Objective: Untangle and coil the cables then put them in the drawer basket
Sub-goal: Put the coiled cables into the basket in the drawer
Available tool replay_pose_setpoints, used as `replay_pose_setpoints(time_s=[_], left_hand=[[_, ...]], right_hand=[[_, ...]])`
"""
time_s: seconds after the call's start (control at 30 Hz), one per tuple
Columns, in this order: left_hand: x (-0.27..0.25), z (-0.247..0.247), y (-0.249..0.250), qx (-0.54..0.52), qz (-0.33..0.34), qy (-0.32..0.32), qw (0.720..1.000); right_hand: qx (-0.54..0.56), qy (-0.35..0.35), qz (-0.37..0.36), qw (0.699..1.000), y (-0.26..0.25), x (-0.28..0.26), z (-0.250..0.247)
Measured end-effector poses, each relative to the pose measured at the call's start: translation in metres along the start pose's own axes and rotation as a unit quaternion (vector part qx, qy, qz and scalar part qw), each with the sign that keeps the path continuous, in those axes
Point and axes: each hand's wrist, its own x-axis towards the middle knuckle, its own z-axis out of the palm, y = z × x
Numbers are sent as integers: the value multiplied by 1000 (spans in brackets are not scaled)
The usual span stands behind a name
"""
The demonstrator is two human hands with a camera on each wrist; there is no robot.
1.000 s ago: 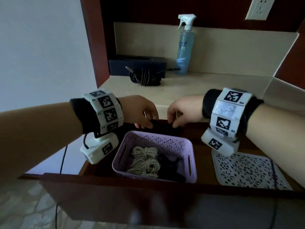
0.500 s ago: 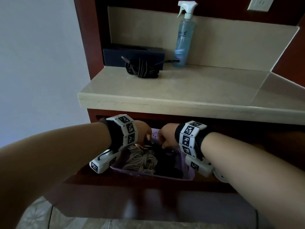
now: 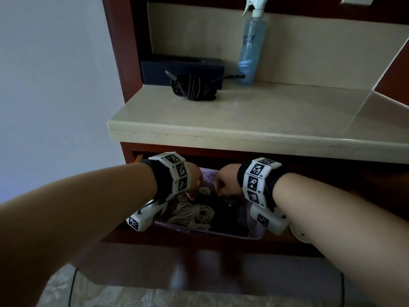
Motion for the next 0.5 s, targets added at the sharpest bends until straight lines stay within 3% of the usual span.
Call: replay_pose_setpoints(time_s=[0.1, 0.27, 0.4, 0.5], left_hand=[[-8, -10, -7, -85, 10, -3, 996], [-49, -45, -29, -278, 17, 102, 955], [-80, -84, -56, -301, 12, 192, 934], [-86, -107, -77, -219, -42, 288, 931]], right_hand=[[13, 33, -4, 999, 3, -18, -17], [113, 102, -19, 988, 11, -52, -65], [163, 198, -32, 966, 19, -74, -116], [66, 247, 4, 967, 27, -71, -148]])
